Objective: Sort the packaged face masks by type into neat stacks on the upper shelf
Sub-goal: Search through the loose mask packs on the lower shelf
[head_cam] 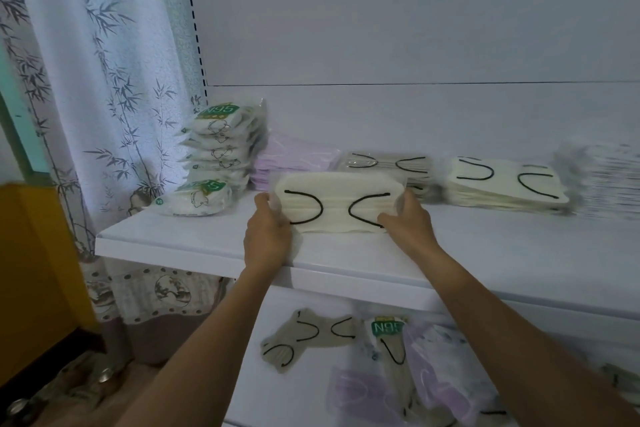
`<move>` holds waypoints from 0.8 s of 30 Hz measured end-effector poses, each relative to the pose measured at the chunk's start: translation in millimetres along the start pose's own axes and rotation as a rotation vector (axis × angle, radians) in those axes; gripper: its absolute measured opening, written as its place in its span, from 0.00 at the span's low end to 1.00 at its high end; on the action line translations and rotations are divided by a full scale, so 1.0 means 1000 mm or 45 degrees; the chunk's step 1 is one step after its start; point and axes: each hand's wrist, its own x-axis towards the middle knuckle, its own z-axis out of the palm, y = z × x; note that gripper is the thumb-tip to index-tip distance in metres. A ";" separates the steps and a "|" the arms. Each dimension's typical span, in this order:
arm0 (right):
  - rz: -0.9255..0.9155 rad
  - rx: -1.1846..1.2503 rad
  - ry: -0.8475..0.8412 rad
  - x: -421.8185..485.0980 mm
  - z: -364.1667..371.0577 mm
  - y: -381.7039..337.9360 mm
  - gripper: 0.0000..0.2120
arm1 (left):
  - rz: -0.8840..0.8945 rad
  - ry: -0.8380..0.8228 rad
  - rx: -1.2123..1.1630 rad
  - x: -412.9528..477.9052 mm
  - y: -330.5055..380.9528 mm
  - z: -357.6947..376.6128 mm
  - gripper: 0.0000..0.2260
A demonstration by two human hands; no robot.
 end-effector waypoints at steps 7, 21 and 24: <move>-0.191 0.055 0.323 -0.007 -0.005 -0.004 0.33 | 0.155 0.043 -0.186 -0.006 0.004 0.002 0.20; -0.411 -0.866 0.117 0.037 -0.129 0.022 0.50 | 0.713 -0.077 0.045 0.017 0.085 0.073 0.16; -0.380 -1.238 0.237 0.060 -0.175 0.035 0.50 | 0.709 -0.088 -0.023 0.013 0.126 0.124 0.17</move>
